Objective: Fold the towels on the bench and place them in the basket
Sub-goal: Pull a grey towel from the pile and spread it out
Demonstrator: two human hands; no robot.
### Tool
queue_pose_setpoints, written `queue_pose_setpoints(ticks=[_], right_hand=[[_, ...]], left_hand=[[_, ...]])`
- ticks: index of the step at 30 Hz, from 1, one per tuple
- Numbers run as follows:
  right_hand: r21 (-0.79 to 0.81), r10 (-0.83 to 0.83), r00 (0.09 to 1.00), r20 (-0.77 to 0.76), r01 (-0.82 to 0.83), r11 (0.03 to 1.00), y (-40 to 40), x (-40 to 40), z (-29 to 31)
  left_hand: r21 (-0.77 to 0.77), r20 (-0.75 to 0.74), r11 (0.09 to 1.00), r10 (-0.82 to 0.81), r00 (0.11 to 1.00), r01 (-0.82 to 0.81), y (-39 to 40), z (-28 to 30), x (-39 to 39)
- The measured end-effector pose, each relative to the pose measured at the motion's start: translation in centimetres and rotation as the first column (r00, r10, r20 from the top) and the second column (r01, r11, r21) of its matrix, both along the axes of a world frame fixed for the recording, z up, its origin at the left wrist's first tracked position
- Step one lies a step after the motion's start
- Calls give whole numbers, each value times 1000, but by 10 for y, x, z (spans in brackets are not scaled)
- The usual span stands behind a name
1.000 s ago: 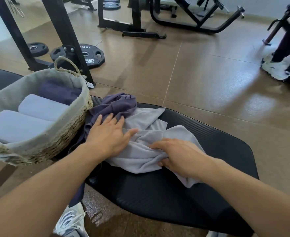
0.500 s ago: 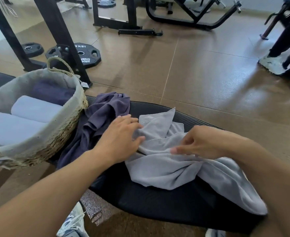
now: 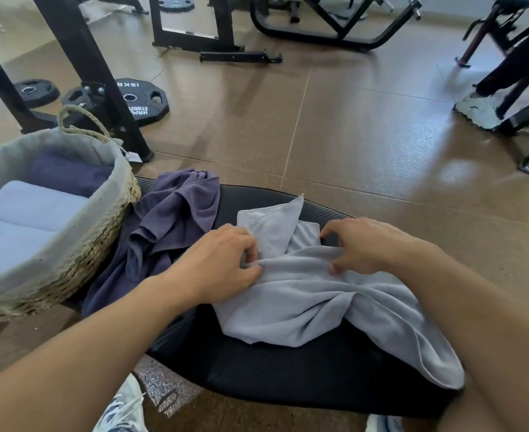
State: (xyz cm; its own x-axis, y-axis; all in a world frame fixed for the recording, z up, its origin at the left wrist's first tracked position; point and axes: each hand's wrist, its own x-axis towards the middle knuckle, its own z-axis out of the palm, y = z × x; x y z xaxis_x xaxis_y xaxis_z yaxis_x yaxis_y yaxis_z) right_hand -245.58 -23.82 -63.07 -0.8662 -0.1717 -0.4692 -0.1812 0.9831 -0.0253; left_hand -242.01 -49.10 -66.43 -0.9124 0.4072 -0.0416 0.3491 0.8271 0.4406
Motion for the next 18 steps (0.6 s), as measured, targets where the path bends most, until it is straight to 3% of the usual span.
queue_pose_setpoints(ticks=[5,10,18], right_hand=[[-17,-11,999,-33,11,1000,0,0,-5],[-193,-180,944,-275,130,973,-8,-2,1],[-310,-375,804,-462,249,917,-1,-8,12]], left_hand=[[0,64,995,103,993,-103,-2,6,-2],[-44,87,996,78,993,-74,-1,10,1],[-214,-56,971,95,994,-105,-3,14,3]])
